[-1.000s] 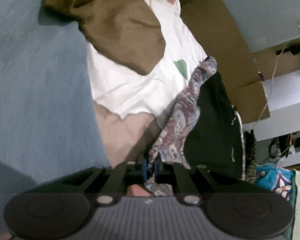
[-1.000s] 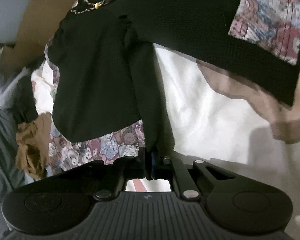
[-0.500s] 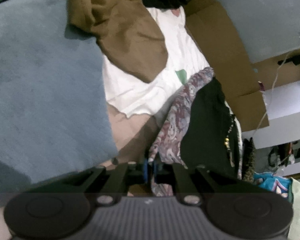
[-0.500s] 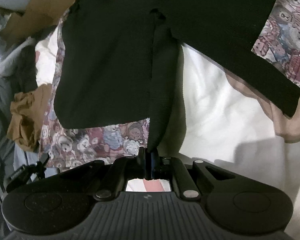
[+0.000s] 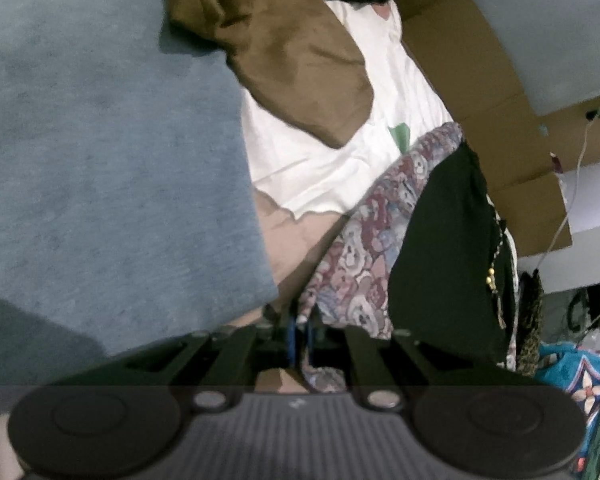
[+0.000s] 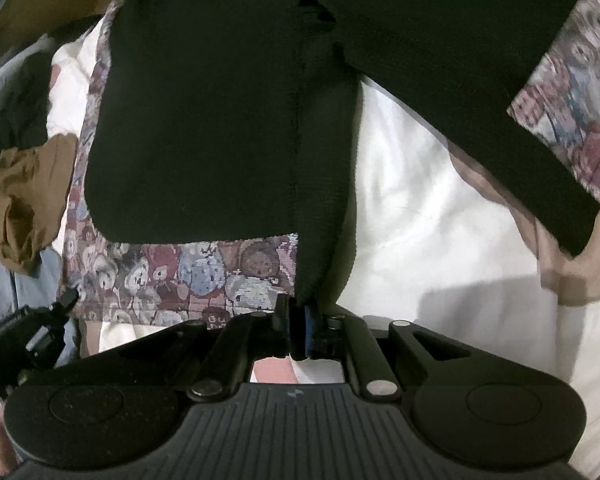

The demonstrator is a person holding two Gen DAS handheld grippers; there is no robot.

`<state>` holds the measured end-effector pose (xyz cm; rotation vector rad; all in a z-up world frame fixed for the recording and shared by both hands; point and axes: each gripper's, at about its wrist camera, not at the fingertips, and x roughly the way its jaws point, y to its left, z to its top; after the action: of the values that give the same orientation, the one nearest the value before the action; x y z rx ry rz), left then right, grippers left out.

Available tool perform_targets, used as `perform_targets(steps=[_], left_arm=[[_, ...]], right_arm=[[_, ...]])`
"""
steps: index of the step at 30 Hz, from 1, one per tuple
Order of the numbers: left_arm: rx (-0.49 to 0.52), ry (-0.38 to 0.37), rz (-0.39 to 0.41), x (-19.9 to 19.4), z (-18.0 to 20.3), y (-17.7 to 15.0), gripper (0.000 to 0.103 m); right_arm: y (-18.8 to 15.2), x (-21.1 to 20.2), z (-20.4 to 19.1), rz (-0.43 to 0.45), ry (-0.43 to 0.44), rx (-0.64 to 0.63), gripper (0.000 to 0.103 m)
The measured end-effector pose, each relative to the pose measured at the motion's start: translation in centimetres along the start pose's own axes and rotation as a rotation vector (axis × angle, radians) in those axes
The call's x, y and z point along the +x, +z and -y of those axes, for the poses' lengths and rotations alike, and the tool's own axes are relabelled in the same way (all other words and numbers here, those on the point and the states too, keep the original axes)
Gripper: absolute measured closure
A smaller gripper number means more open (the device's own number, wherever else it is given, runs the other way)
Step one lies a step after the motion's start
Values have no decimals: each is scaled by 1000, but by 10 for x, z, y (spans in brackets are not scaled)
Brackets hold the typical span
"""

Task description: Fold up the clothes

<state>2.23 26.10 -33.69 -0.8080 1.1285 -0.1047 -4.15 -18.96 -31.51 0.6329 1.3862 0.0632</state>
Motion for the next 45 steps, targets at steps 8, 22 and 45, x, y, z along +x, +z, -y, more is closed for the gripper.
perform_targets(steps=[8, 22, 45], left_arm=[[20, 47, 40, -20, 14, 5, 75], [176, -29, 99, -18, 82, 41, 53], [260, 56, 77, 30, 138, 81, 41]], right_arm=[[32, -37, -19, 15, -16, -188, 60], [98, -84, -15, 308, -65, -27, 60], [229, -95, -44, 274, -370, -536, 59]])
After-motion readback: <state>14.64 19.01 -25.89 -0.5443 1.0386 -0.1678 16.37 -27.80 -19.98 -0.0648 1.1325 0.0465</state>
